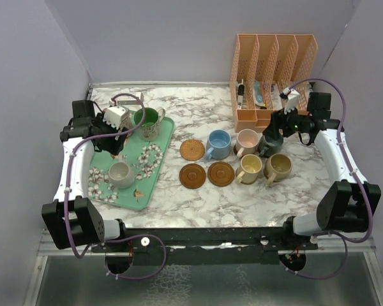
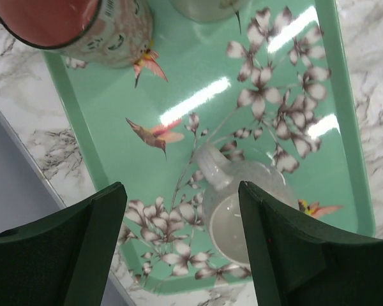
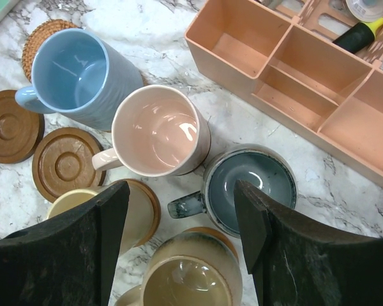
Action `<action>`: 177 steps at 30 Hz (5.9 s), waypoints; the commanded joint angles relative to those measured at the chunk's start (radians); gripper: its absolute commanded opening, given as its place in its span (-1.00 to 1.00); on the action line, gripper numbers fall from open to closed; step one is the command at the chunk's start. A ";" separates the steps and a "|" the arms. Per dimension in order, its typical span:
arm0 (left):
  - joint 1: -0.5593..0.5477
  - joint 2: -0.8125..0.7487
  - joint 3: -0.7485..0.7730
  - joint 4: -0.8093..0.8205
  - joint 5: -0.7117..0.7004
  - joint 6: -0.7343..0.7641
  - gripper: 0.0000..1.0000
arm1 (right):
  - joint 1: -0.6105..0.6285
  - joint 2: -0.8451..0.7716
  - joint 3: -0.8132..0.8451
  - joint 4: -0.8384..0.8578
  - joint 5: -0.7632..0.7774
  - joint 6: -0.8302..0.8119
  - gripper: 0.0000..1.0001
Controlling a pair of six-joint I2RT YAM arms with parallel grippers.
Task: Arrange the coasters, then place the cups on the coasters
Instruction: Pick up the cup from the tray, then place the cup on the coaster.
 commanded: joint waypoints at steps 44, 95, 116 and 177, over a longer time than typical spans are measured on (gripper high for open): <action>-0.284 0.144 -0.104 -0.357 -0.086 1.142 0.04 | 0.003 0.034 -0.006 -0.020 -0.067 -0.033 0.34; -0.386 0.106 -0.100 -0.256 -0.050 0.674 0.03 | 0.003 0.065 -0.007 -0.027 -0.070 -0.034 0.34; -0.420 0.091 -0.096 -0.268 -0.119 0.569 -0.56 | 0.003 0.068 -0.005 -0.030 -0.068 -0.035 0.34; -1.028 0.780 0.856 -0.262 -0.179 -0.404 -1.00 | 0.003 0.076 -0.014 -0.016 -0.043 -0.066 0.33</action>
